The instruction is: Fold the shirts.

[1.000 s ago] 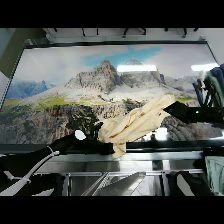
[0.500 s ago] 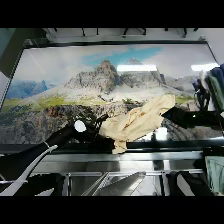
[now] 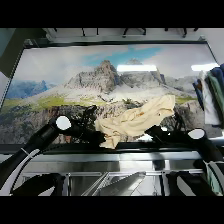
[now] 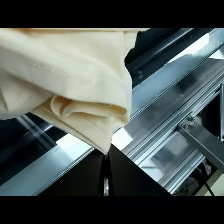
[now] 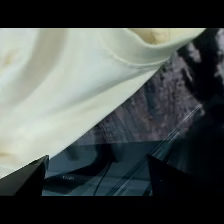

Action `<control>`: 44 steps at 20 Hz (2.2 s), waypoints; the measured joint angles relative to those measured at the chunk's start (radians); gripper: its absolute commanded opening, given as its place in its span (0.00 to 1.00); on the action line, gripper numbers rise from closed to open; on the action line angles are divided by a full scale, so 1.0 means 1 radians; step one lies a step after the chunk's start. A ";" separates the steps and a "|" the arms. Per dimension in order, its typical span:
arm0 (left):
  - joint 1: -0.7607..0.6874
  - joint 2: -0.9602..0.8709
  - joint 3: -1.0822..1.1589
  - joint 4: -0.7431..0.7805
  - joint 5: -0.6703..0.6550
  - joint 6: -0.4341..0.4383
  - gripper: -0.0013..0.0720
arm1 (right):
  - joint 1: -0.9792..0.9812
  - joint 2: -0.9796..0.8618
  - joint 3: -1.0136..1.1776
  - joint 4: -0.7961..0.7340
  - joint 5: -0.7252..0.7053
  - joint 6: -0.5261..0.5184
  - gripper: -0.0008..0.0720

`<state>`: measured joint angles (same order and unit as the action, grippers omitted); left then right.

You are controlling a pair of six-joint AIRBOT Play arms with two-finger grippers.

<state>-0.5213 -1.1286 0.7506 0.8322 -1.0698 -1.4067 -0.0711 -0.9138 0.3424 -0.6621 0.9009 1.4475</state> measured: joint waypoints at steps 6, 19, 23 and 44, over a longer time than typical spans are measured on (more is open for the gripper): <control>0.006 -0.021 0.000 0.005 -0.021 -0.019 0.04 | 0.208 -0.204 -0.028 0.364 -0.223 -0.156 0.47; 0.256 0.134 0.000 0.016 -0.076 0.001 0.04 | -0.068 0.151 0.163 0.211 -0.008 -0.134 0.04; 0.382 0.228 0.000 0.017 -0.102 0.020 0.04 | -0.236 0.326 0.365 -0.051 0.227 -0.011 0.04; 0.838 0.226 1.484 0.101 -0.601 -0.086 0.03 | -0.122 0.138 1.741 -0.652 0.621 -0.008 0.04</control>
<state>0.3168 -0.9028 2.2349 0.9333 -1.6707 -1.4929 -0.1932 -0.7761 2.0834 -1.3144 1.5219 1.4395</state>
